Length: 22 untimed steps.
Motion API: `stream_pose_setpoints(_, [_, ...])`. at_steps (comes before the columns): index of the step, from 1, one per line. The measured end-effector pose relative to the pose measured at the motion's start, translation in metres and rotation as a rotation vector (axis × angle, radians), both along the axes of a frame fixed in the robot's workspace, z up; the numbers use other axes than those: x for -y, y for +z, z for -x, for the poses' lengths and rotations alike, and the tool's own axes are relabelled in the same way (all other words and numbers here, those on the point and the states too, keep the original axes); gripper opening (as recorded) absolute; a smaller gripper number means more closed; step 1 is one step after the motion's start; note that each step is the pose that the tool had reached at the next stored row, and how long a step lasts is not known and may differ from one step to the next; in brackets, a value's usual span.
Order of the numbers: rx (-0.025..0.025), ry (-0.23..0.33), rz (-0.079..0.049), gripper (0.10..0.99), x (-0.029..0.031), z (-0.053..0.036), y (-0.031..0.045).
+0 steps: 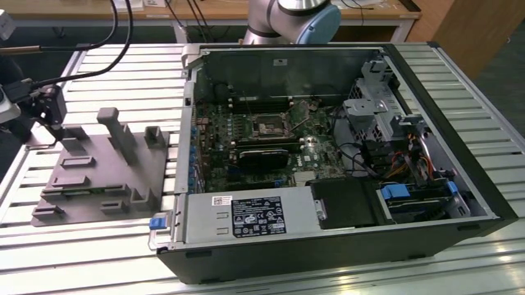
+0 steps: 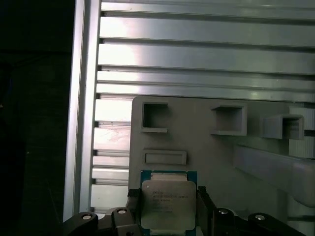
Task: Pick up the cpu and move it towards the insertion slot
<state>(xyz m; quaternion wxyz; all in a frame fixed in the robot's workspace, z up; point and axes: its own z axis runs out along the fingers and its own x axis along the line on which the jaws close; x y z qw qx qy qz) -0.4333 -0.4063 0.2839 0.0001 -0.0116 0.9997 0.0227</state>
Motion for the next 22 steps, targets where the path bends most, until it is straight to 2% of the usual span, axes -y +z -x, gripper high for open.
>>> stream_pose_setpoints(13, [0.0, 0.0, 0.0, 0.541, 0.0, 0.0, 0.0139])
stream_pose_setpoints(22, [0.0, 0.0, 0.0, 0.541, -0.0001, 0.0, 0.0203])
